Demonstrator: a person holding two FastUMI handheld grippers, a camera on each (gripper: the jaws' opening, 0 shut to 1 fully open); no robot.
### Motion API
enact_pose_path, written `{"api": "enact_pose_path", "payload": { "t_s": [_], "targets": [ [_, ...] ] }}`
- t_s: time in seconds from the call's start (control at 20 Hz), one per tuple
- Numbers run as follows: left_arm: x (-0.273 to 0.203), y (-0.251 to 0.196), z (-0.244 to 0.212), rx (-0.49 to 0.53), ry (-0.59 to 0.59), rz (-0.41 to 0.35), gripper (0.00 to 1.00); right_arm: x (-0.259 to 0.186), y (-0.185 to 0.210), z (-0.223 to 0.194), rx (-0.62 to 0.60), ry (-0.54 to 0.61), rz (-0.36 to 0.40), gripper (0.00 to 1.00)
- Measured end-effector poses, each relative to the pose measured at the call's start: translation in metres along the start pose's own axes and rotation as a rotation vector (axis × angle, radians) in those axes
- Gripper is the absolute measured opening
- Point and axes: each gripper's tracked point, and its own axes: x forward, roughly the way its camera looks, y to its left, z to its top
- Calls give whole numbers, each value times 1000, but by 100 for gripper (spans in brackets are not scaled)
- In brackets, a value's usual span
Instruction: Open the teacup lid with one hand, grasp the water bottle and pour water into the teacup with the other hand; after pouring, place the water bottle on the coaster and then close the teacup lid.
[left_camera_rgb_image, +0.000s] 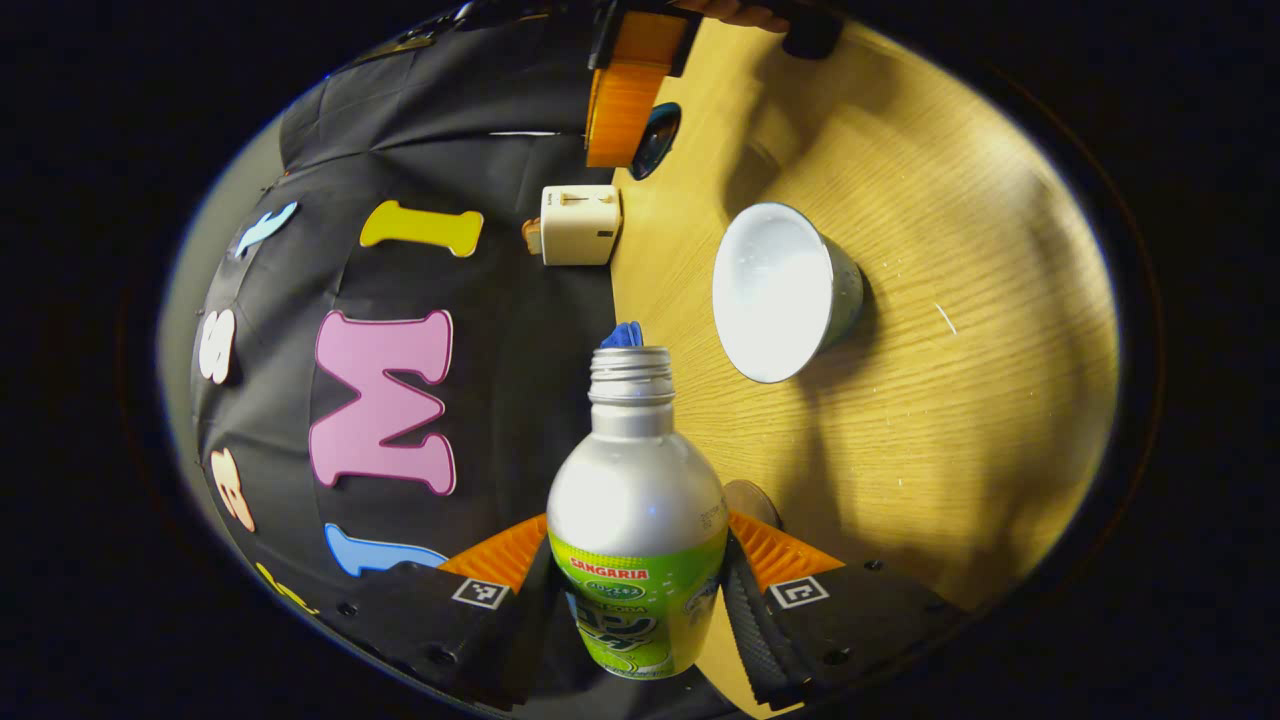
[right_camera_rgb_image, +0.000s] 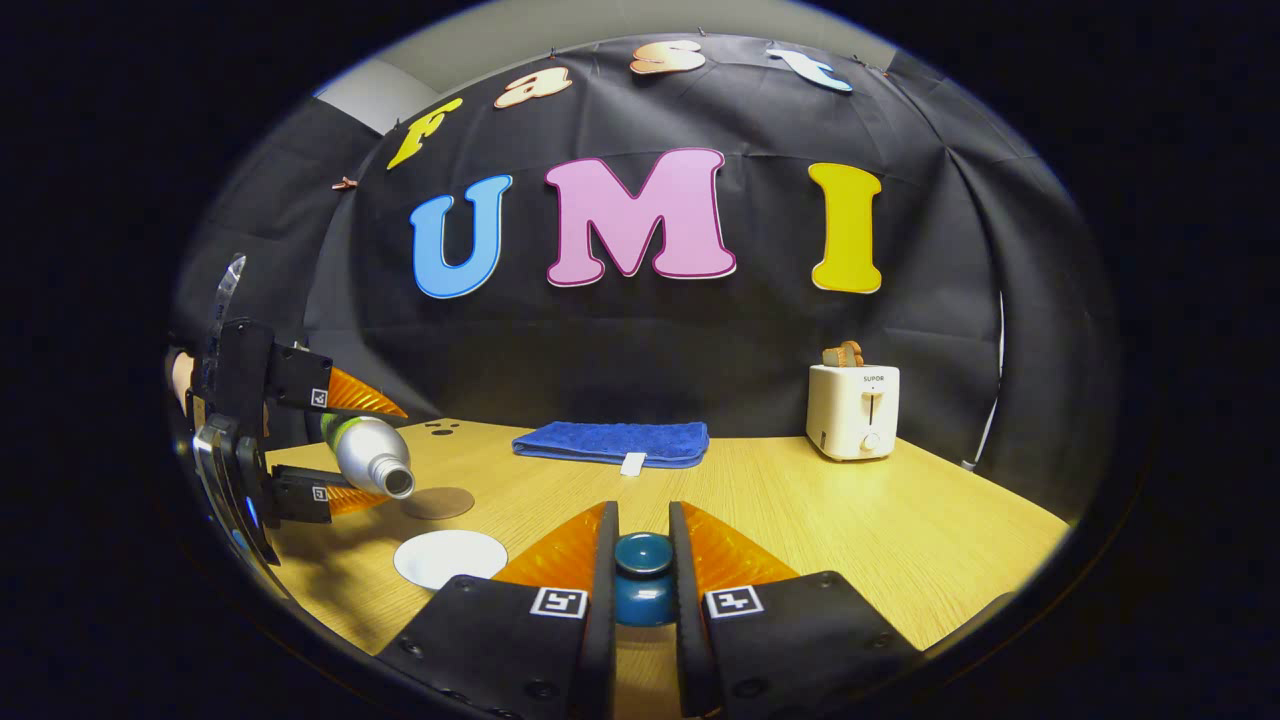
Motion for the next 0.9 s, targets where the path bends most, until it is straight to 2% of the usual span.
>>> {"api": "enact_pose_path", "payload": {
  "t_s": [0.9],
  "targets": [
    [9, 5, 3, 292, 12, -94, 80, 0, 1, -1, 0, 0, 6, 28]
  ]
}}
